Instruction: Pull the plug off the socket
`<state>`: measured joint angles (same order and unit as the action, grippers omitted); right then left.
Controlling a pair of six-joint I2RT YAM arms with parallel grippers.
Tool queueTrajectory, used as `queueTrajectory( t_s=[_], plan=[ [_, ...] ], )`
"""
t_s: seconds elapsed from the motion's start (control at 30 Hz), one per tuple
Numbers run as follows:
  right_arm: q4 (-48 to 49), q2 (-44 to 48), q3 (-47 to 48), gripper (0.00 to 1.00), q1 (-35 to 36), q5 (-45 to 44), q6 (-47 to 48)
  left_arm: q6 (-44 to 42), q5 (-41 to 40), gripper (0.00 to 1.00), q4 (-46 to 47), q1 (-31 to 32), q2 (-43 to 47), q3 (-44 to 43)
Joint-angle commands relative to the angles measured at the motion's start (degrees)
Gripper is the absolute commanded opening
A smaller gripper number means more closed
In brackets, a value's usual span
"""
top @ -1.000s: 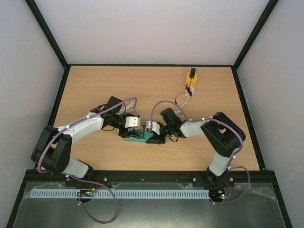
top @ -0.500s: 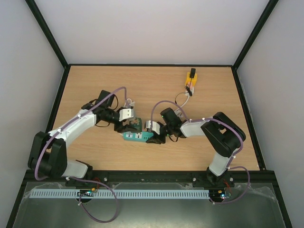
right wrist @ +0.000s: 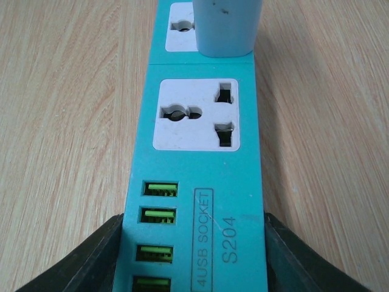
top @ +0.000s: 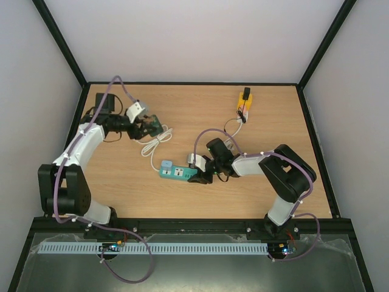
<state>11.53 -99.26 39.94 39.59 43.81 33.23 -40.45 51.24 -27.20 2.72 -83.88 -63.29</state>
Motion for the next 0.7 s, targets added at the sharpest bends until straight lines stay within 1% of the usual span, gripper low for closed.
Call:
queueTrajectory(
  t_s=[0.0,0.17,0.33,0.5,0.67],
  plan=[
    [-1.86,-1.72,-0.79,0.03,-0.75,-6.88,-1.30,10.96,1.28,0.38,5.94,-4.60,-3.43,-4.97],
    [-0.64,-1.46,-1.16,0.03,-0.76,-7.38,-2.20,21.75,-0.32,0.38,11.97,-11.02,-10.34,-11.35],
    [1.07,-1.01,-1.90,0.03,-0.75,-8.19,-2.95,28.96,-3.43,0.38,16.49,-15.83,-18.33,-18.03],
    [2.89,-0.04,-3.24,0.03,-0.75,-8.48,-3.35,35.02,-3.51,0.39,16.14,-19.39,-27.36,-25.61],
    [2.97,-0.03,-3.25,0.03,-0.79,-8.68,-3.58,40.45,-3.83,0.39,18.60,-22.19,-33.95,-29.33]
  ],
)
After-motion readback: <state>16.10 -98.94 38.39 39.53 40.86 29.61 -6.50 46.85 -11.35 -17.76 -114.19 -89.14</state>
